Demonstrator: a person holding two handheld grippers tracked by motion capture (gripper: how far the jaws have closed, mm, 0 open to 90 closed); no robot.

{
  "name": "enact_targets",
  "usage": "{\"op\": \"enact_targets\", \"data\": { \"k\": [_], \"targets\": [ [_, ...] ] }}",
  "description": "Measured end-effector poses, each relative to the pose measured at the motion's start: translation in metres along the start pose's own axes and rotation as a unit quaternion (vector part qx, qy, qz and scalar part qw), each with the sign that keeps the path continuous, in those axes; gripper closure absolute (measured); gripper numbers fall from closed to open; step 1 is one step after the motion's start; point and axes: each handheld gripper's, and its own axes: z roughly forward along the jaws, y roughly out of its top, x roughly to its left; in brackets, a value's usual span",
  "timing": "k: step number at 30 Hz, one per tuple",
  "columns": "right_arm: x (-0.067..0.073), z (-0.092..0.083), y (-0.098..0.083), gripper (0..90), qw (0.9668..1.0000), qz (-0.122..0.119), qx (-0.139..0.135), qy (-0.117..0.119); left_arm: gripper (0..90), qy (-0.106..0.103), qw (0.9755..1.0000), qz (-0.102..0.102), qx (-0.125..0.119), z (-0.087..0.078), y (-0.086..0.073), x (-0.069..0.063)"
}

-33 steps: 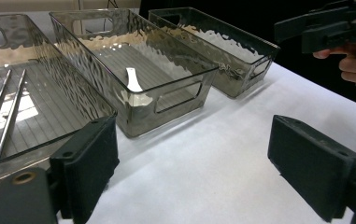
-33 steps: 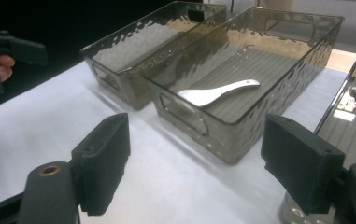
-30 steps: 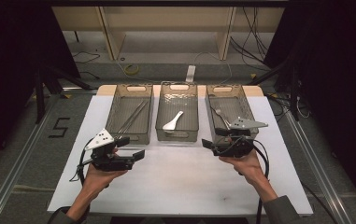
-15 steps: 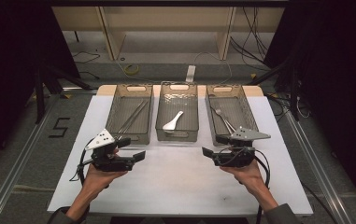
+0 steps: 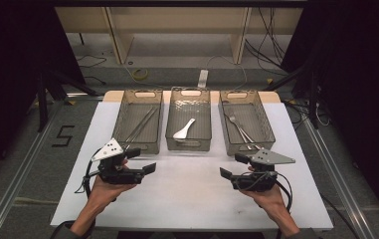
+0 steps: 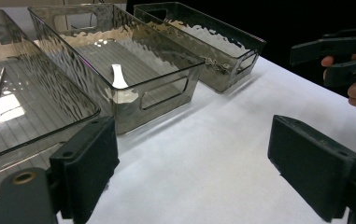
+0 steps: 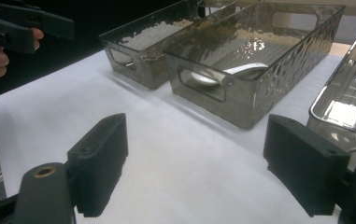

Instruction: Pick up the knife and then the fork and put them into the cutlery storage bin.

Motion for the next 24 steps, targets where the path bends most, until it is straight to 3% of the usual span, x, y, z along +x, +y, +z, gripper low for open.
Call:
{"op": "enact_targets", "data": {
  "k": [24],
  "targets": [
    [0.001, -0.02, -0.018, 20.7, 0.9998, 0.001, -0.005, -0.021, 15.4, -0.005, 1.0, 0.004, 0.005, -0.004, -0.003, -0.006]
  ]
}}
